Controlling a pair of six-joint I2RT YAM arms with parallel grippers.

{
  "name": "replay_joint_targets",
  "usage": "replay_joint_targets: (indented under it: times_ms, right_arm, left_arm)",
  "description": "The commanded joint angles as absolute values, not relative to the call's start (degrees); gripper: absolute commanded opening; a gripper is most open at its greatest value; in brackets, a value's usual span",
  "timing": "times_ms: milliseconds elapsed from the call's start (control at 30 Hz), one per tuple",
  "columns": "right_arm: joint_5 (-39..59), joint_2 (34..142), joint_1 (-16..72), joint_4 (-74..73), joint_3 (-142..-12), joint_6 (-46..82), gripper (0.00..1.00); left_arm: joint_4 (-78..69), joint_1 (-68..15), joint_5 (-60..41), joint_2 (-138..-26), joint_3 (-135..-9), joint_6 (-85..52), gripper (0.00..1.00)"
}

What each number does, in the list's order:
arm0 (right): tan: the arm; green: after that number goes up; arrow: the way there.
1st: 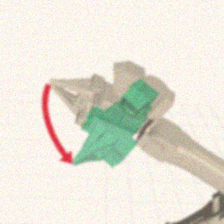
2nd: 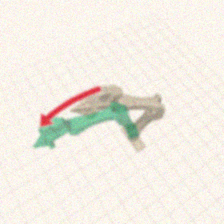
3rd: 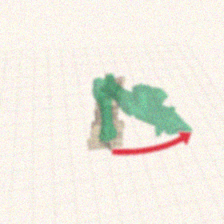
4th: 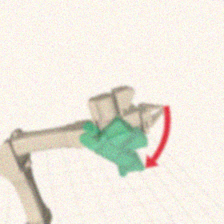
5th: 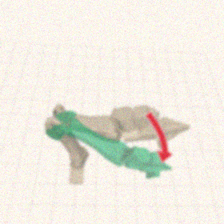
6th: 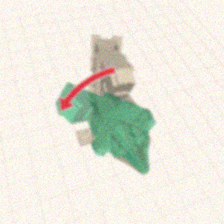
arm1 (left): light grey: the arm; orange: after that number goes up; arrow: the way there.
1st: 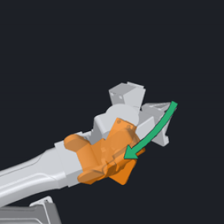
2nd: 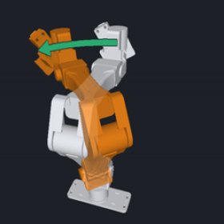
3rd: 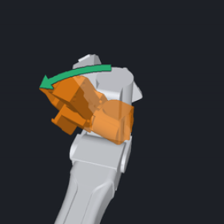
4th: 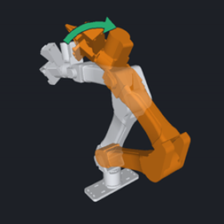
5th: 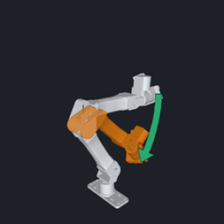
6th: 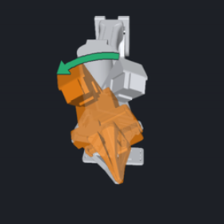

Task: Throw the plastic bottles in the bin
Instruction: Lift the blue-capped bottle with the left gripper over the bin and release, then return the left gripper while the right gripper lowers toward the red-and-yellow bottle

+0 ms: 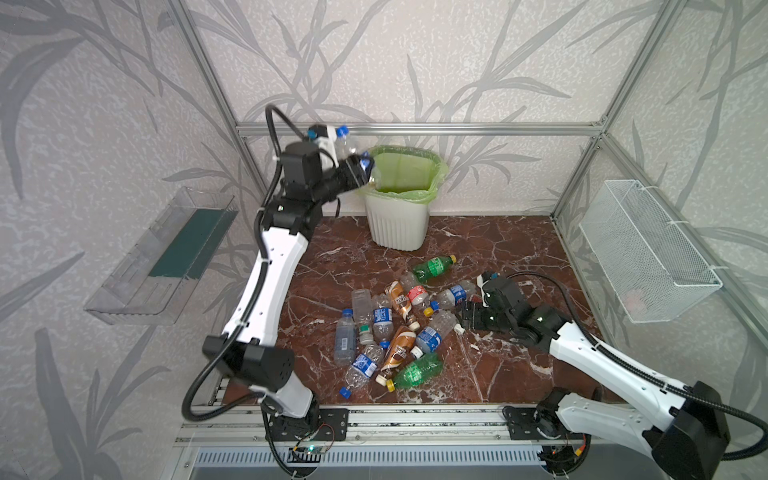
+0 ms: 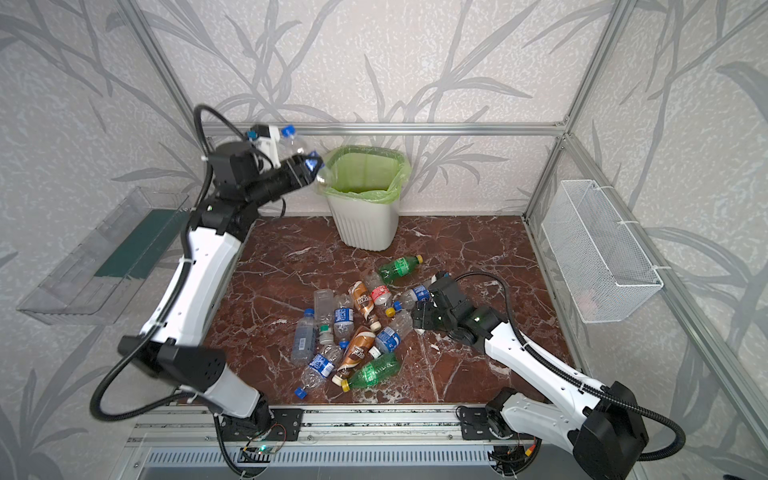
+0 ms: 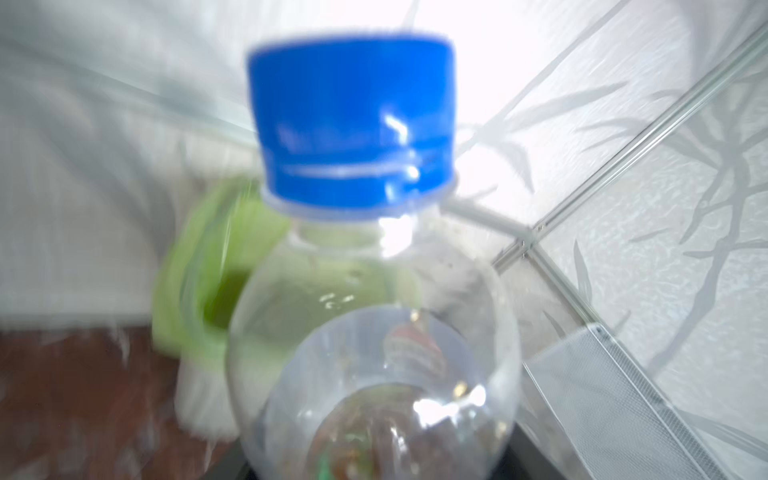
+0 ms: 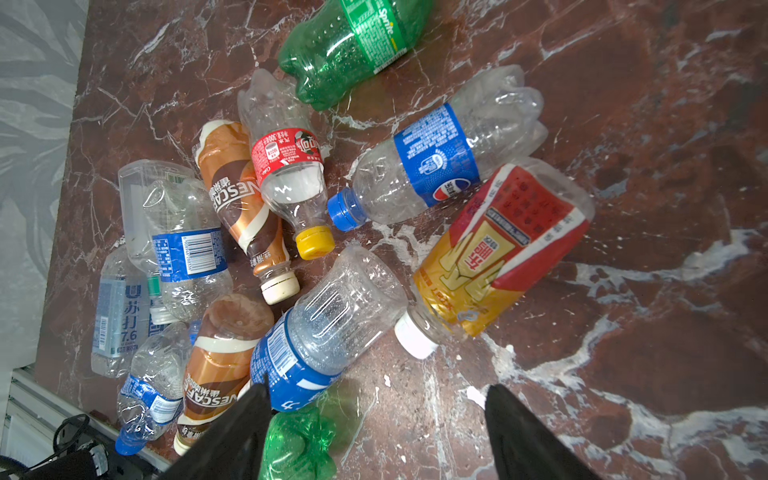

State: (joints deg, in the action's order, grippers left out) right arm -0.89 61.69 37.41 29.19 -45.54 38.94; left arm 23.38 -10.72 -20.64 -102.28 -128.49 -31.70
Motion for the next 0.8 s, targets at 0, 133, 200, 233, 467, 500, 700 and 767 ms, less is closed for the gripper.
replay_joint_targets:
  times_ms: [0,133,200,233,467,500,700,767]
  right_arm:
    - [-1.95,59.24,37.05,32.25,-46.98,38.81,0.81]
    - [-2.76,56.48,36.96,33.95,-46.67,39.89,0.82]
    - [-3.33,55.04,36.94,34.68,-46.66,40.26,0.82]
    - [-3.49,54.62,36.96,34.87,-46.76,40.42,0.82]
    - [-3.78,53.36,36.93,36.06,-46.96,41.04,0.82]
    - [-3.65,53.35,36.92,36.05,-46.72,41.19,0.82]
    - [-1.85,54.79,36.92,35.22,-45.01,44.25,0.82]
    - [-1.47,55.27,36.99,34.59,-44.37,45.77,0.82]
  left_arm:
    - [34.9,-9.89,-18.7,-124.68,-165.71,-35.78,0.77]
    - [33.46,-11.41,-20.81,-125.76,-168.69,-36.66,0.99]
    - [32.75,-13.0,-19.52,-117.75,-160.36,-31.58,0.99]
    - [31.47,-13.04,-19.31,-114.15,-155.72,-30.84,0.99]
    - [35.23,-12.73,-18.15,-91.44,-125.67,-26.36,0.98]
    - [31.93,-12.72,-17.7,-86.46,-117.03,-27.27,0.98]
    - [29.19,-12.68,-13.2,-68.04,-87.9,-29.6,0.96]
    - [30.4,-12.57,-12.59,-64.32,-81.66,-29.83,0.96]
